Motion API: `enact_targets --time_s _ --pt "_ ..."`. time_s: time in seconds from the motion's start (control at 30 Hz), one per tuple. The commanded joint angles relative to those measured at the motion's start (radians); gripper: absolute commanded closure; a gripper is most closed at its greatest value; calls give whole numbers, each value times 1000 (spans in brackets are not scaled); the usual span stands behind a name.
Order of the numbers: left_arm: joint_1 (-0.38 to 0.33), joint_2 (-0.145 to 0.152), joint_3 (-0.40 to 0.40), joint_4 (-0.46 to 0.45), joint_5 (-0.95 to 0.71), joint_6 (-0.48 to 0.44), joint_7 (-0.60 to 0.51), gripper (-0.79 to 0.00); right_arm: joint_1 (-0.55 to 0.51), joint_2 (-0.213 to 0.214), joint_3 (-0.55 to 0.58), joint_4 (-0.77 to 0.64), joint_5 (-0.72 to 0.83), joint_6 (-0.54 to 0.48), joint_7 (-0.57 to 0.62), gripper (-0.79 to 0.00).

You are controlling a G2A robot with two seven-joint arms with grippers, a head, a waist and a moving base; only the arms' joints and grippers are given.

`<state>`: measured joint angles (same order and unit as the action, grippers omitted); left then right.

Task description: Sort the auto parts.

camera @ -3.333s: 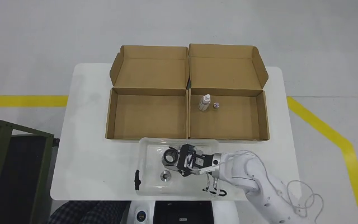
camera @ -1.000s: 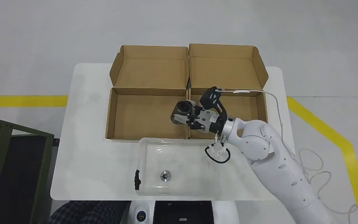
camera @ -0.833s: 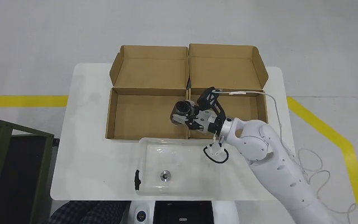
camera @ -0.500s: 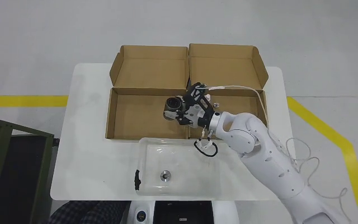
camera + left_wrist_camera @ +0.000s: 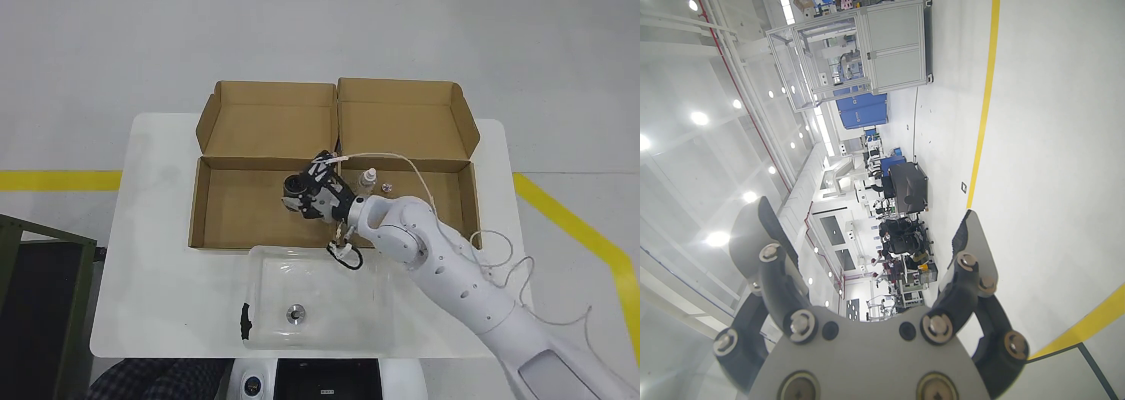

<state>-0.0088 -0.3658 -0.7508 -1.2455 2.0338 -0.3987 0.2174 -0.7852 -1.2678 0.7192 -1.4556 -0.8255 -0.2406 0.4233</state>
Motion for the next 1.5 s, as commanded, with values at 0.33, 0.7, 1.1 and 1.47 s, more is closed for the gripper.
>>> enact_targets --time_s 0.33,0.7,1.1,1.47 --pt "0 0 0 0 0 0 0 -785 39 -49 -56 91 -95 91 -47 0" --pt "0 0 0 0 0 0 0 -785 45 -83 -72 169 -129 110 -70 -292" --pt "0 0 0 0 0 0 0 -785 12 -93 -46 166 -169 100 -63 -785" --pt "0 0 0 0 0 0 0 -785 -75 -62 42 -48 -226 -9 -73 -785"
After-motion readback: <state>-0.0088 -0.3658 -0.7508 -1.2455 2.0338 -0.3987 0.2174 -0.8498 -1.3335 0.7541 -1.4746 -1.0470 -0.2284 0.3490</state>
